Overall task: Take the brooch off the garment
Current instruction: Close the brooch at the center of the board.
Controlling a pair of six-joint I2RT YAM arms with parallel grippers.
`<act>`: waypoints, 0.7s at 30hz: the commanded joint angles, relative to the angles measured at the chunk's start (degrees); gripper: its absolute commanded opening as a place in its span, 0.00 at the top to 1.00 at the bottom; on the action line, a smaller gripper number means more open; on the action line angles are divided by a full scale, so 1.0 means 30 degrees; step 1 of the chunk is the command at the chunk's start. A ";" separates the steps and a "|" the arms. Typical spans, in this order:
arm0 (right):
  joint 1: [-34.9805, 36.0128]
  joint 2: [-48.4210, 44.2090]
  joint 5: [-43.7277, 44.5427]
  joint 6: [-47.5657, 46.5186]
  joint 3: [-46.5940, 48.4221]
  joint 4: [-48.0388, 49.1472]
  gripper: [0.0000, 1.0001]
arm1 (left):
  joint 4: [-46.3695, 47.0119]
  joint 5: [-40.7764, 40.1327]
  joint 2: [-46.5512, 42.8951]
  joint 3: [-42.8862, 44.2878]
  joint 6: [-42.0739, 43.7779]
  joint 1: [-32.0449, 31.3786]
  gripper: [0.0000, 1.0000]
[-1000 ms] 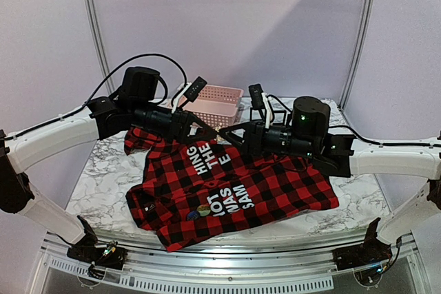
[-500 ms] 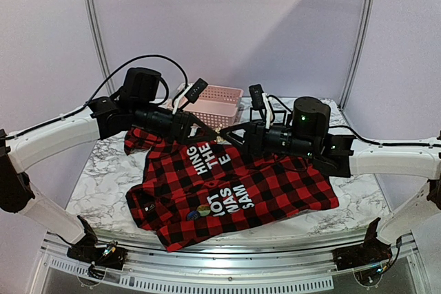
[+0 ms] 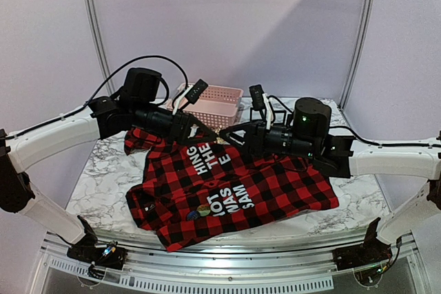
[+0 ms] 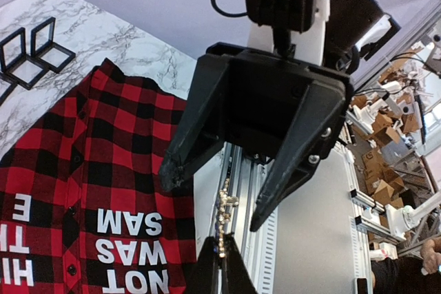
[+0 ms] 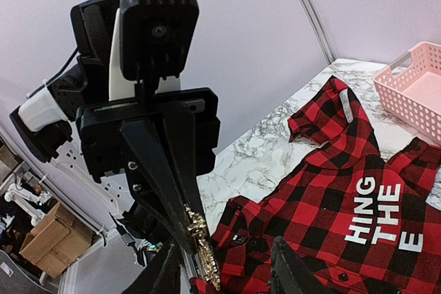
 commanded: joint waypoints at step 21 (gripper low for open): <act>-0.0758 -0.1396 -0.1769 0.0044 -0.1152 0.0426 0.54 | -0.0160 0.0364 0.0257 0.0472 0.0159 0.0113 1.00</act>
